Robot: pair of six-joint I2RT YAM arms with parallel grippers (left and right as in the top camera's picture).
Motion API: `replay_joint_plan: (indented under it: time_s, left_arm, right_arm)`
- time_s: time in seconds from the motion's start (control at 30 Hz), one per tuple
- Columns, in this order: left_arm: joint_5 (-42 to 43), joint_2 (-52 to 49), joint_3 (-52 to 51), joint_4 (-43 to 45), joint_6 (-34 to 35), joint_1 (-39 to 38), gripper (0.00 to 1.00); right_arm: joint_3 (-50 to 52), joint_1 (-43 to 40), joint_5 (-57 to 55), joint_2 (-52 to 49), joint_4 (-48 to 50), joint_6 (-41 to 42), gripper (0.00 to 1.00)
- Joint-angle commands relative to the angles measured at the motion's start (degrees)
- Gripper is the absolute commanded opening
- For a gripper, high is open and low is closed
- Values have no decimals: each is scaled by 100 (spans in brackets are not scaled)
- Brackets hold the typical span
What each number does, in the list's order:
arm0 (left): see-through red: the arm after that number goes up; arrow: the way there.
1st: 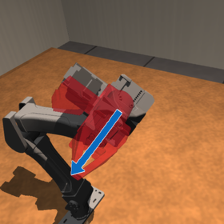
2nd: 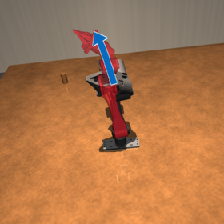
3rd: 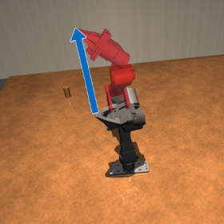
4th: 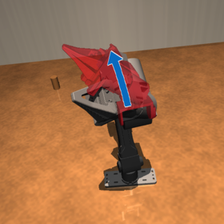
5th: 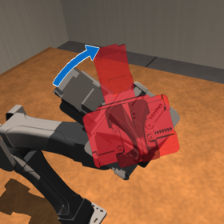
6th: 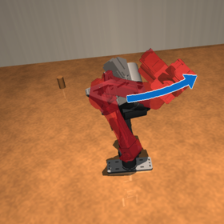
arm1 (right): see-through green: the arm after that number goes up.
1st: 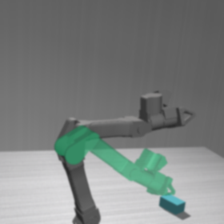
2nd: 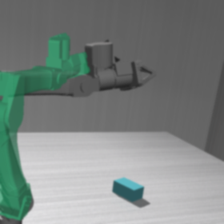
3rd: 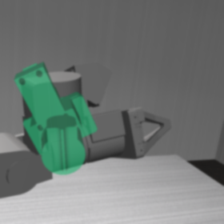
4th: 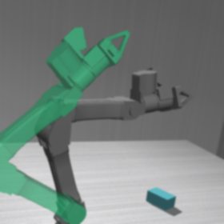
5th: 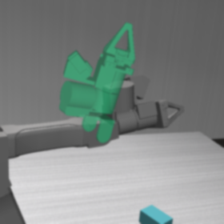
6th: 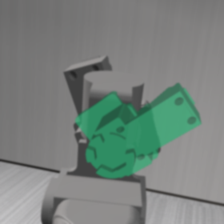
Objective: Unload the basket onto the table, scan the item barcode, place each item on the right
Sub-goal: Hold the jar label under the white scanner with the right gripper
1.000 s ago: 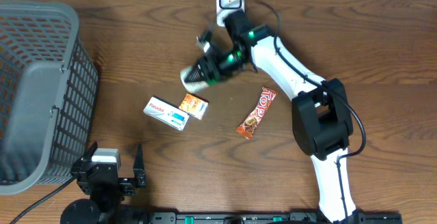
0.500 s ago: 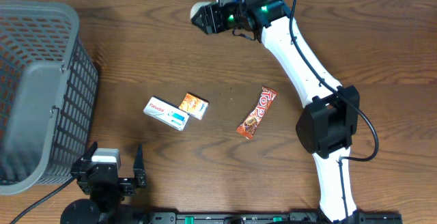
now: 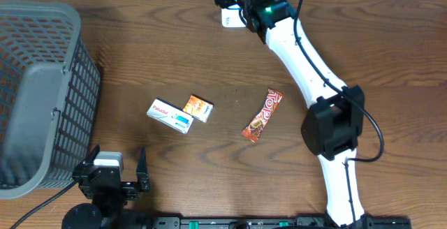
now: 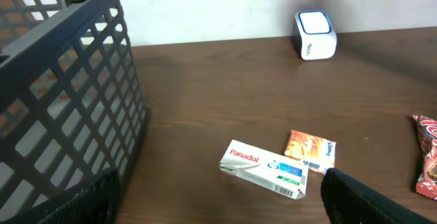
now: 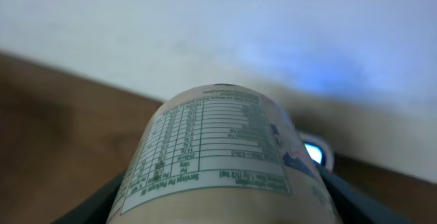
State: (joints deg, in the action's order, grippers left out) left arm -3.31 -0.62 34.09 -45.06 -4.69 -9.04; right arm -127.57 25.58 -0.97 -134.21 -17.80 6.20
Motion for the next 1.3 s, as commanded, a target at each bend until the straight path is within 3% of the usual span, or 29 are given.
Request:
replay_joint_plan:
  time_s: [0.0, 0.3, 0.57, 1.0, 1.27]
  left_arm:
    - [13, 39, -11, 7, 11, 24, 93]
    - [13, 39, -11, 7, 11, 24, 93]
    - [13, 39, -11, 7, 11, 24, 93]
    - [13, 39, -11, 7, 11, 24, 93]
    - [13, 39, -11, 7, 11, 24, 93]
  right_arm:
    - [-63, -35, -623, -457, 332, -116, 48]
    - [-63, -114, -1121, -1182, 1659, -382, 49]
    - [-63, -133, -1255, -1272, 1759, -505, 50]
    - [-63, -149, -1270, -1021, 1115, -527, 51]
    - [-63, -157, -1834, -26, -323, -761, 52]
